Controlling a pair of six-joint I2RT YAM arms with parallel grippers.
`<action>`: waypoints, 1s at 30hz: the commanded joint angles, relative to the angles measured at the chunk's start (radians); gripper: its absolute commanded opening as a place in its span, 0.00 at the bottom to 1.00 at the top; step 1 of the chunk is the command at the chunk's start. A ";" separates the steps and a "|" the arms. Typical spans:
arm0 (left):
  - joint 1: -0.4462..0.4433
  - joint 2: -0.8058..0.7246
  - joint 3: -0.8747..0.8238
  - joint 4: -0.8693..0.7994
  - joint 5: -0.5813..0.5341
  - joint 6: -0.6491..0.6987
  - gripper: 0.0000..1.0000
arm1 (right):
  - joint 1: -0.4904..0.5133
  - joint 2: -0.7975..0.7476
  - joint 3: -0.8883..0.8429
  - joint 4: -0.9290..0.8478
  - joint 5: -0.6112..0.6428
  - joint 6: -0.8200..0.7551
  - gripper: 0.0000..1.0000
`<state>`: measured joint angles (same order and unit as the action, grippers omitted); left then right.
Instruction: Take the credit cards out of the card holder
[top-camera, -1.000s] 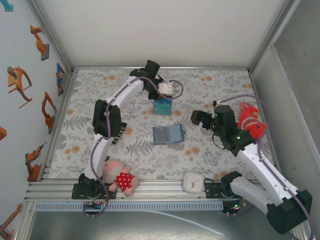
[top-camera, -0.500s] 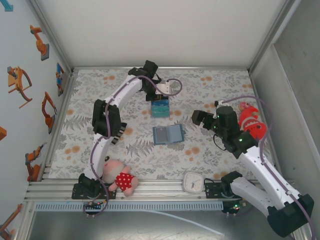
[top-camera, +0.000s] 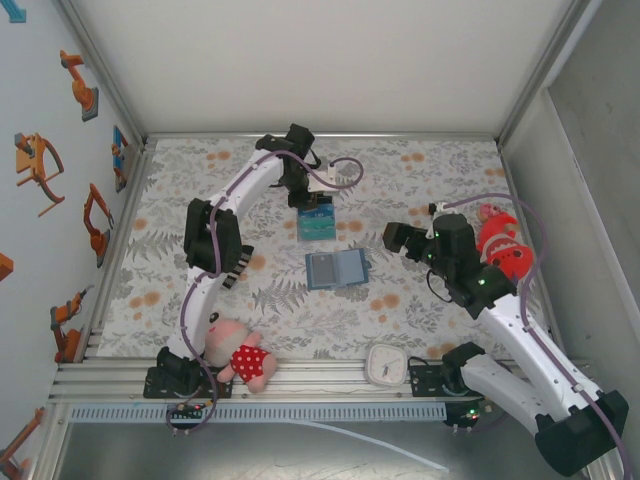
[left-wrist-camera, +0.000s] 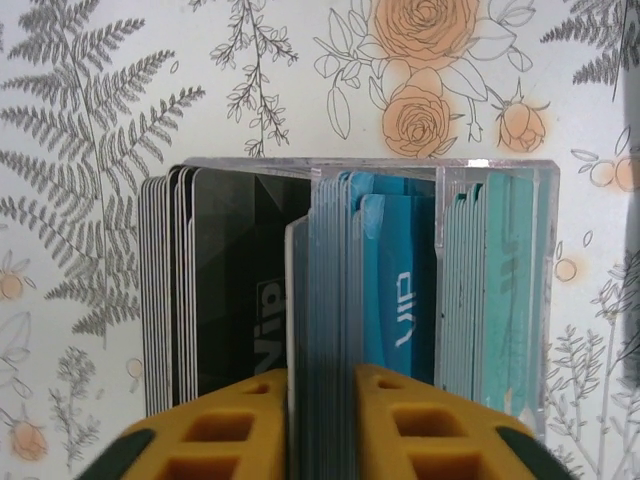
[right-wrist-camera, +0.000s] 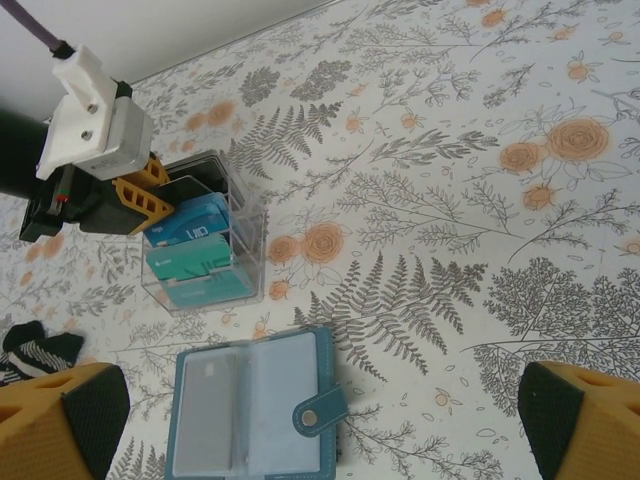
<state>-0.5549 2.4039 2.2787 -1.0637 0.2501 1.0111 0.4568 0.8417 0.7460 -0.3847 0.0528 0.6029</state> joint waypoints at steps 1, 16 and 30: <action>0.006 -0.031 0.061 -0.043 0.004 -0.016 0.31 | 0.002 -0.001 -0.011 0.007 -0.014 -0.013 1.00; 0.004 -0.138 0.030 0.052 -0.041 -0.092 0.48 | 0.002 0.051 -0.001 -0.002 -0.099 -0.039 1.00; -0.005 -0.826 -0.927 0.847 -0.227 -0.564 0.97 | 0.211 0.313 0.109 -0.049 -0.020 -0.101 0.79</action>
<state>-0.5564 1.7035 1.5043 -0.4774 0.0814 0.6518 0.6289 1.1122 0.8028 -0.4229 0.0040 0.5213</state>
